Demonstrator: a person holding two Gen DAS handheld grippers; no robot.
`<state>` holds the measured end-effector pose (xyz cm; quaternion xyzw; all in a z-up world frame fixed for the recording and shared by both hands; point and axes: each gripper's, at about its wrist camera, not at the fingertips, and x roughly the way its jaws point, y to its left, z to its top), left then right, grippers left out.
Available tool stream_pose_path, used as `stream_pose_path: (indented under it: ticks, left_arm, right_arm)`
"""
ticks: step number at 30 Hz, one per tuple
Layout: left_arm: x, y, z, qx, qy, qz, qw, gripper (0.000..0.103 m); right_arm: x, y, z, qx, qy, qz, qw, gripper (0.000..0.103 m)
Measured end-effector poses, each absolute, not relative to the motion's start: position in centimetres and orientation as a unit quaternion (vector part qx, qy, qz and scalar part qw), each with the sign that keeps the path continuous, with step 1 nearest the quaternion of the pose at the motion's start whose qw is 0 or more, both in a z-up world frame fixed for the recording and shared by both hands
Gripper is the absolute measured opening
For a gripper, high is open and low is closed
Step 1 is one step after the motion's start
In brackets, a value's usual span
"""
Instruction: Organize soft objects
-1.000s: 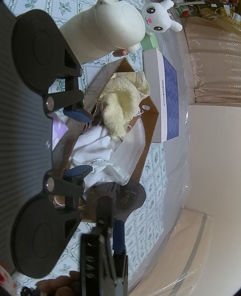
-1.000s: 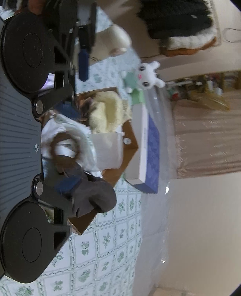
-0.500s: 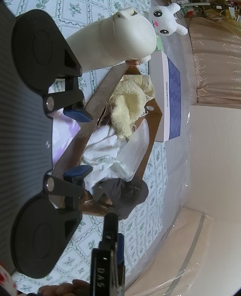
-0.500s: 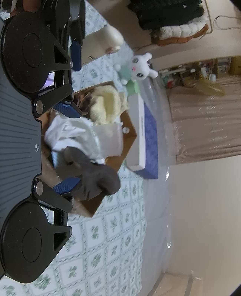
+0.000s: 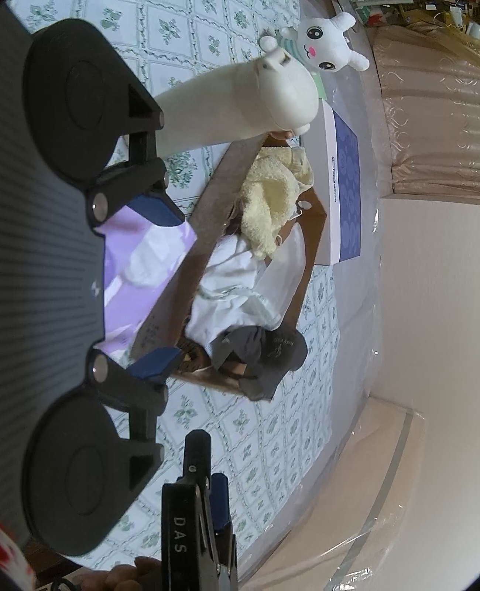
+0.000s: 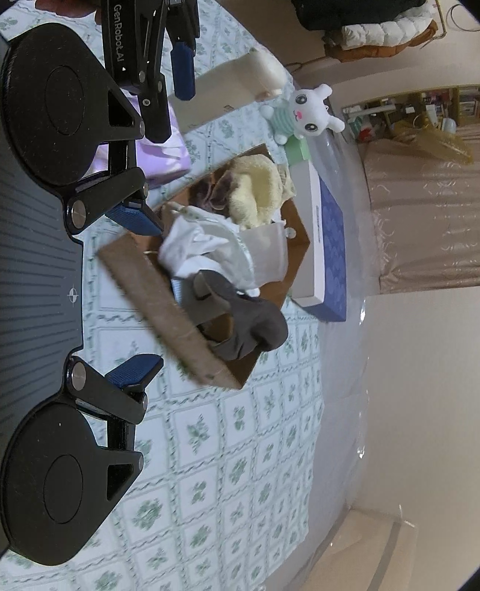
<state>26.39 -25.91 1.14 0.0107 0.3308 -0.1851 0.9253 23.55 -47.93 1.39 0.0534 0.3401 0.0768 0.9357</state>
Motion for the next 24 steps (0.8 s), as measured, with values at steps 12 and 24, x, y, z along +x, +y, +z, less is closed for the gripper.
stream_pose_path:
  ticks: [12, 24]
  left_arm:
    - [20.3, -23.2, 1.6, 0.0, 0.326, -0.181, 0.928, 0.096]
    - [14.3, -19.2, 2.1, 0.002, 0.331, -0.162, 0.93, 0.098]
  right_arm:
    - [16.6, -46.2, 2.1, 0.108, 0.339, 0.057, 0.933, 0.071]
    - [11.2, -42.6, 3.8, 0.086, 0.335, 0.042, 0.938, 0.084]
